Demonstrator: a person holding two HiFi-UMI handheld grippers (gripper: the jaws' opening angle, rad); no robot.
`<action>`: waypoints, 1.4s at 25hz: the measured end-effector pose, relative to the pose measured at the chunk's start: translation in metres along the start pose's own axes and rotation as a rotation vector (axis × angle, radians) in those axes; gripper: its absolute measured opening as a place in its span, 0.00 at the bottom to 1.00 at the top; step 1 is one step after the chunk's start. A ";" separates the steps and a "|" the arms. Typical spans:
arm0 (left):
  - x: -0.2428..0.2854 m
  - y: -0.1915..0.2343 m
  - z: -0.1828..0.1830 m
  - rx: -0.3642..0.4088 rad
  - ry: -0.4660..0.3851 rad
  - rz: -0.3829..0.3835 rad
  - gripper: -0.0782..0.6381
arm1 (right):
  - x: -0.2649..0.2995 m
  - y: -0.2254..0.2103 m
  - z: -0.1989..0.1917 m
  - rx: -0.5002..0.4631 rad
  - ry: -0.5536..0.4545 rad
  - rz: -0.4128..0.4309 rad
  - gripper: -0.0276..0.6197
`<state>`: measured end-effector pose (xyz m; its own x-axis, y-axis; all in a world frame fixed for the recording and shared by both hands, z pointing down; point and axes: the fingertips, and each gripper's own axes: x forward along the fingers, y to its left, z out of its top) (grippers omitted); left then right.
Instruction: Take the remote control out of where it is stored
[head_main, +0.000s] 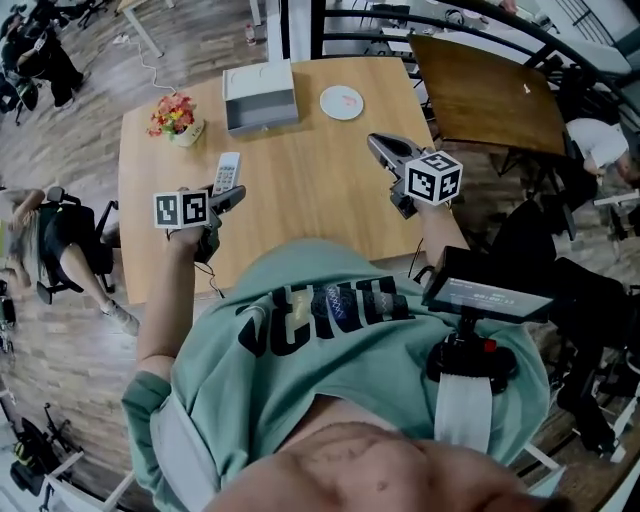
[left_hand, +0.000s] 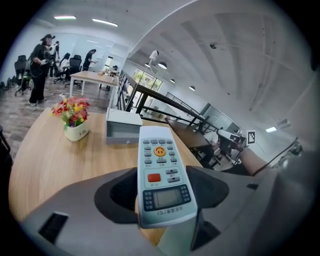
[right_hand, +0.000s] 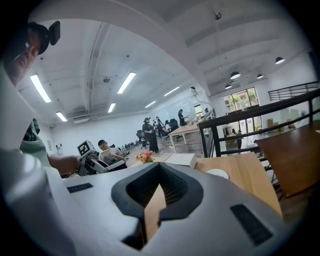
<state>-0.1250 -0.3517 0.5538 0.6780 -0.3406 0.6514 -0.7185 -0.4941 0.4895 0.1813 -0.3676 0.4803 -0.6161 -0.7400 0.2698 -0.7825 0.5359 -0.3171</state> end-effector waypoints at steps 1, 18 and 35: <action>0.005 -0.003 0.007 0.024 0.012 -0.012 0.53 | -0.007 -0.005 0.001 0.008 -0.010 -0.027 0.05; 0.040 0.030 0.064 0.318 0.189 -0.244 0.53 | -0.032 0.043 -0.012 0.061 -0.032 -0.364 0.05; 0.190 -0.085 0.080 0.324 0.235 -0.200 0.53 | -0.087 -0.108 -0.036 0.130 -0.071 -0.258 0.05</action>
<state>0.0773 -0.4390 0.5898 0.7179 -0.0403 0.6950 -0.4658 -0.7698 0.4365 0.3166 -0.3463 0.5233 -0.3874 -0.8738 0.2939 -0.8912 0.2734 -0.3618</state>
